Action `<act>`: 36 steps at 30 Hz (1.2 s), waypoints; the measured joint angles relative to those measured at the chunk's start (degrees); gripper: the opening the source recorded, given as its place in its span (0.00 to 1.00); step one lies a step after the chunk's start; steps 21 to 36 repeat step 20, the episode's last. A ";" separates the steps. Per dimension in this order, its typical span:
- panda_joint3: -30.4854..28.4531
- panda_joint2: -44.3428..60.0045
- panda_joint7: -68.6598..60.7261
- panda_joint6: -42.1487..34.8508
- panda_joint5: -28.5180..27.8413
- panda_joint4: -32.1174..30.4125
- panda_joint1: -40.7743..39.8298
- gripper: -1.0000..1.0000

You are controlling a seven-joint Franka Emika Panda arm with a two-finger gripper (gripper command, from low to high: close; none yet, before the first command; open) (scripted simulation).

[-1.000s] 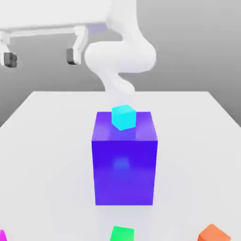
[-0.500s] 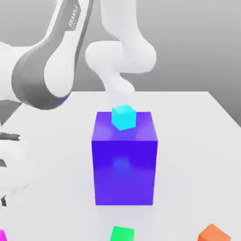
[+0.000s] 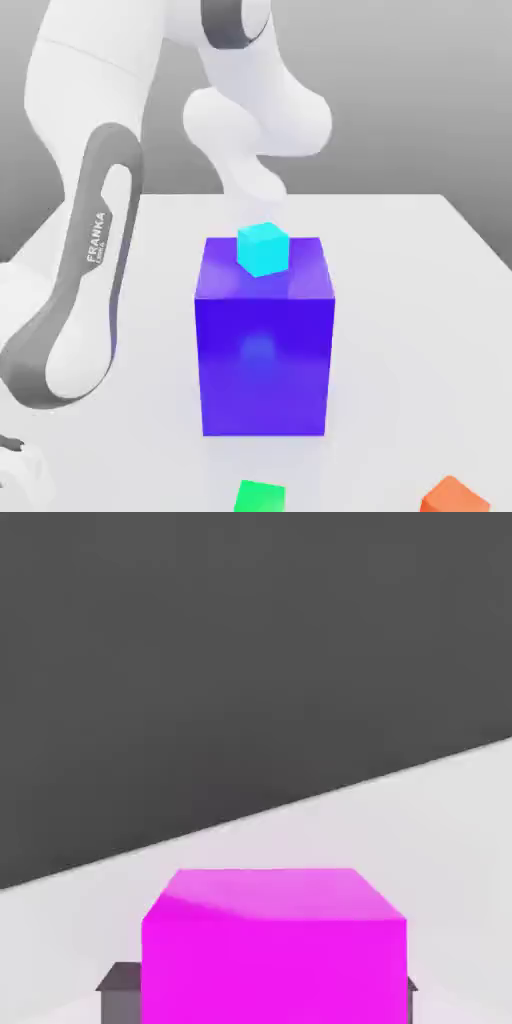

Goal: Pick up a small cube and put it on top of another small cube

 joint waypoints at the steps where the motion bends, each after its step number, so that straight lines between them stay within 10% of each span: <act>1: -0.51 -1.40 0.33 -1.02 -0.52 -0.37 0.38 0.00; 16: 6.73 -18.86 9.91 1.44 -12.46 -18.53 22.68 0.00; 17: 7.28 -17.26 9.78 3.21 -12.21 -18.67 22.87 1.00; 36: 7.28 -17.26 9.78 3.21 -12.21 -18.67 22.87 1.00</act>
